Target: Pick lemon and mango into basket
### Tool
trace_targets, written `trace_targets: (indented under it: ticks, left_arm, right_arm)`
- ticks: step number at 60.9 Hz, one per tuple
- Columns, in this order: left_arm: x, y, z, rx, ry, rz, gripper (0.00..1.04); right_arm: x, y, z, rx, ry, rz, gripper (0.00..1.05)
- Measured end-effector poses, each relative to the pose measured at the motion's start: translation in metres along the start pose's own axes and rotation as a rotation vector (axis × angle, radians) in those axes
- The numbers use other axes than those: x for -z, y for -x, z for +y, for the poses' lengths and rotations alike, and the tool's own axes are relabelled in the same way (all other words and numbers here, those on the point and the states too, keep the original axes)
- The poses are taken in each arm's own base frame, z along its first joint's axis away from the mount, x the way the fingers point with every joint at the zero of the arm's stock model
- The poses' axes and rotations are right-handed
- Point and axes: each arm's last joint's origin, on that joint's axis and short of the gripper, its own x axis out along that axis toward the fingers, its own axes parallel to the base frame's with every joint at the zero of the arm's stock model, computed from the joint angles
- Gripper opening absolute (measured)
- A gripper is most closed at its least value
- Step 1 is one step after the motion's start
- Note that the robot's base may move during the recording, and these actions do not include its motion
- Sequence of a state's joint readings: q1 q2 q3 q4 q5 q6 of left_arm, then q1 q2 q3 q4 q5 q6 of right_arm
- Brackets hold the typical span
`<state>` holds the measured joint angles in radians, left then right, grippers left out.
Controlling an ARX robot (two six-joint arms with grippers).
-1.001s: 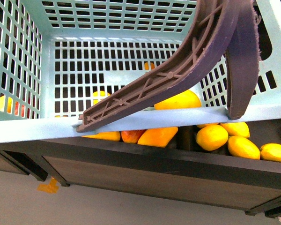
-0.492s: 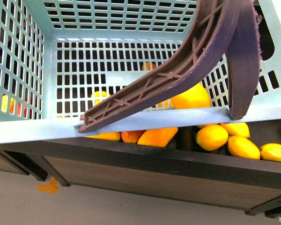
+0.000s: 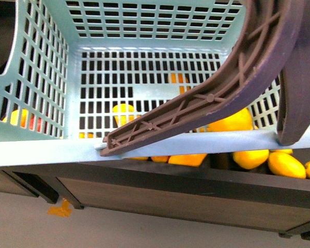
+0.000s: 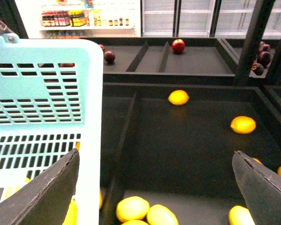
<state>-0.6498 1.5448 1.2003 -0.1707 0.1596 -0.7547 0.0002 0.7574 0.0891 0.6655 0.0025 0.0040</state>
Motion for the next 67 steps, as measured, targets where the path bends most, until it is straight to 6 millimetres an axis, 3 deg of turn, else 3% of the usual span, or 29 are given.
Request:
trace_targets:
  ticks: [67]
  left_arm:
    - [-0.0083, 0.0014, 0.007, -0.042, 0.008, -0.045, 0.04]
  right_arm:
    - [0.0017, 0.0005, 0.0003, -0.008, 0.0, 0.007, 0.96]
